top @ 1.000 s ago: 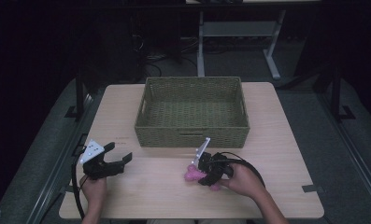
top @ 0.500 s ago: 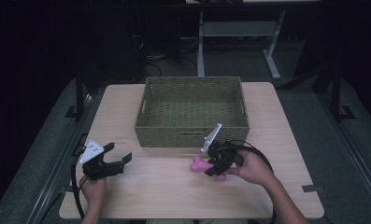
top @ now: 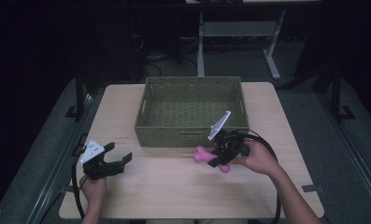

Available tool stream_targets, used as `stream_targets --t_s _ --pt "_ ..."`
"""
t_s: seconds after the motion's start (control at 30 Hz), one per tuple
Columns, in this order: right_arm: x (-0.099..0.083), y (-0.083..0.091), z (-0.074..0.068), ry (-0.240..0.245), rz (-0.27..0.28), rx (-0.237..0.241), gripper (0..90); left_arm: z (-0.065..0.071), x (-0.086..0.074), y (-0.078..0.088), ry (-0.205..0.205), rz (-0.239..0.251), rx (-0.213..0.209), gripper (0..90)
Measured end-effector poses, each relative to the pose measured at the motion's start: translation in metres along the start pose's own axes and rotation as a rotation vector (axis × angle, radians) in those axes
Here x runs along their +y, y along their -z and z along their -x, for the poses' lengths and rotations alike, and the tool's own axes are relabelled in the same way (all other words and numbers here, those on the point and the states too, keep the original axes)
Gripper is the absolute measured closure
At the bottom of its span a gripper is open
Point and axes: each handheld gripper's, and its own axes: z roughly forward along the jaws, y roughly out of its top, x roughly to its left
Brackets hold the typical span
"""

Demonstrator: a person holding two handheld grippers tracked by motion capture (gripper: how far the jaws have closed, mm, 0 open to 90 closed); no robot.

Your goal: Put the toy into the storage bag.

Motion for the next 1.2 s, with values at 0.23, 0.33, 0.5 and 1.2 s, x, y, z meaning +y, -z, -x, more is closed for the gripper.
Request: stream_targets --t_s 0.23,0.33,0.5,1.2 --pt "0.008 0.012 0.008 0.004 0.015 0.026 58.3 0.000 0.000 0.000 0.006 0.005 0.001 13.6" --pt "0.010 0.015 0.008 0.008 0.015 0.024 58.2 0.000 0.000 0.000 0.003 0.004 -0.001 13.6" --pt "0.014 0.019 0.008 0.023 0.011 0.039 58.1 0.000 0.000 -0.001 0.004 0.002 0.001 13.6" --pt "0.031 0.046 0.019 0.031 0.029 0.020 58.2 0.001 0.000 -0.001 0.000 0.002 0.000 13.6"
